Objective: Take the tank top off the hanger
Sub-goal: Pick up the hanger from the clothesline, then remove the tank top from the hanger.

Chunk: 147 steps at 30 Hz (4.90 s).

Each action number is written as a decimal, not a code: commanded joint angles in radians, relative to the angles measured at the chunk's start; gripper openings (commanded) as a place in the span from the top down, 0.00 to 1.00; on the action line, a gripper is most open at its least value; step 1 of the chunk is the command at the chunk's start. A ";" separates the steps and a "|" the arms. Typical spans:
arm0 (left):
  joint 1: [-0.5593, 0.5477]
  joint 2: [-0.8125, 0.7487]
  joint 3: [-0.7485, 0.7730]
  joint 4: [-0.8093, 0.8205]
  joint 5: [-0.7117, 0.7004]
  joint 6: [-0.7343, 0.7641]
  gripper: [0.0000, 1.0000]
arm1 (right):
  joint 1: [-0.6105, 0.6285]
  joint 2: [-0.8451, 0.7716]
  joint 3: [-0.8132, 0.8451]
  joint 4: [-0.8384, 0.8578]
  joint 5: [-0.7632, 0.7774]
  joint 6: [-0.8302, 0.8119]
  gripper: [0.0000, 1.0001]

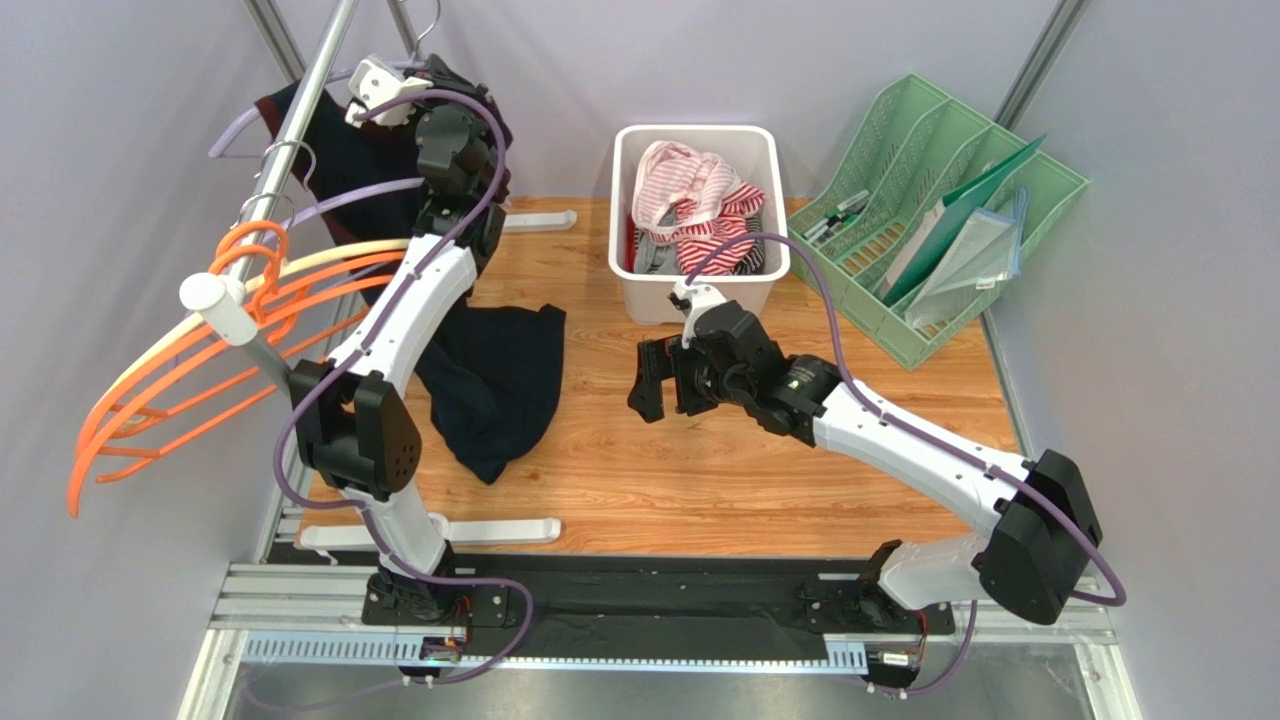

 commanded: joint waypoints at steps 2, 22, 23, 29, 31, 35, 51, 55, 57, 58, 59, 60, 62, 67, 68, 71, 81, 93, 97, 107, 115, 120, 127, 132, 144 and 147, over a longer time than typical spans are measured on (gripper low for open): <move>-0.022 -0.098 0.020 -0.157 0.213 -0.139 1.00 | -0.003 -0.059 -0.013 0.042 -0.009 0.020 0.00; -0.154 -0.346 -0.114 -0.592 0.706 -0.560 1.00 | -0.002 -0.358 -0.017 -0.160 0.176 -0.084 0.00; -0.163 -0.354 -0.118 -0.604 0.718 -0.561 1.00 | -0.003 -0.383 -0.014 -0.172 0.189 -0.100 0.00; -0.245 -0.408 -0.168 -0.618 0.802 -0.584 1.00 | -0.002 -0.484 -0.005 -0.214 0.195 -0.155 0.01; -0.277 -0.415 -0.165 -0.644 0.825 -0.597 1.00 | -0.002 -0.506 -0.002 -0.208 0.167 -0.179 0.01; -0.329 -0.429 -0.183 -0.667 0.847 -0.629 1.00 | -0.002 -0.538 0.012 -0.190 0.108 -0.229 0.06; -0.461 -0.466 -0.226 -0.603 0.895 -0.833 1.00 | 0.000 -0.877 -0.371 0.151 0.092 -0.221 0.00; -0.467 -0.504 -0.276 -0.577 0.876 -0.931 1.00 | 0.000 -0.990 -0.489 0.278 0.104 -0.230 0.00; -0.473 -0.529 -0.309 -0.534 0.875 -0.968 1.00 | 0.000 -1.044 -0.570 0.391 0.100 -0.224 0.00; -0.475 -0.533 -0.313 -0.532 0.872 -0.974 1.00 | -0.002 -1.059 -0.594 0.437 0.095 -0.223 0.00; -0.479 -0.538 -0.313 -0.534 0.869 -0.977 1.00 | -0.002 -1.069 -0.611 0.470 0.089 -0.221 0.00; -0.486 -0.540 -0.310 -0.538 0.872 -0.988 1.00 | -0.002 -1.072 -0.628 0.523 0.091 -0.219 0.00; -0.492 -0.538 -0.300 -0.537 0.882 -1.003 1.00 | 0.000 -1.057 -0.649 0.559 0.095 -0.224 0.00; -0.533 -0.532 -0.275 -0.531 0.890 -1.015 1.00 | 0.000 -0.989 -0.665 0.640 0.135 -0.246 0.02; -0.541 -0.534 -0.270 -0.531 0.887 -1.014 1.00 | 0.000 -0.986 -0.666 0.646 0.171 -0.239 0.03; -0.558 -0.526 -0.258 -0.526 0.882 -1.018 1.00 | -0.002 -0.975 -0.666 0.679 0.158 -0.230 0.13; -0.572 -0.498 -0.221 -0.504 0.870 -1.009 1.00 | 0.000 -0.975 -0.675 0.676 0.152 -0.184 0.86; -0.561 -0.489 -0.100 -0.598 0.568 -0.479 1.00 | -0.002 -1.331 -0.666 0.216 0.213 -0.042 1.00; -0.561 -0.480 -0.098 -0.577 0.568 -0.475 1.00 | -0.002 -1.400 -0.655 0.035 0.246 0.018 1.00; -0.546 -0.442 -0.112 -0.468 0.770 -0.638 1.00 | -0.002 -1.353 -0.755 0.091 0.183 0.158 1.00; -0.527 -0.421 -0.172 -0.304 0.913 -0.805 1.00 | 0.000 -1.072 -0.792 0.324 -0.083 0.139 1.00; -0.527 -0.415 -0.169 -0.297 1.005 -0.857 1.00 | 0.000 -0.965 -0.781 0.367 -0.085 0.165 1.00; -0.518 -0.473 -0.209 -0.357 1.330 -0.911 1.00 | -0.052 -0.770 -0.604 0.322 0.108 0.153 1.00; -0.521 -0.602 -0.333 -0.392 1.448 -0.927 1.00 | -0.166 -0.558 -0.473 0.369 -0.018 0.153 1.00; -0.555 -0.799 -0.613 -0.443 1.562 -0.911 1.00 | -0.359 -0.135 -0.163 0.357 -0.125 0.250 1.00; -0.555 -0.784 -0.574 -0.475 1.595 -0.862 1.00 | -0.355 -0.087 -0.157 0.324 -0.233 0.224 0.93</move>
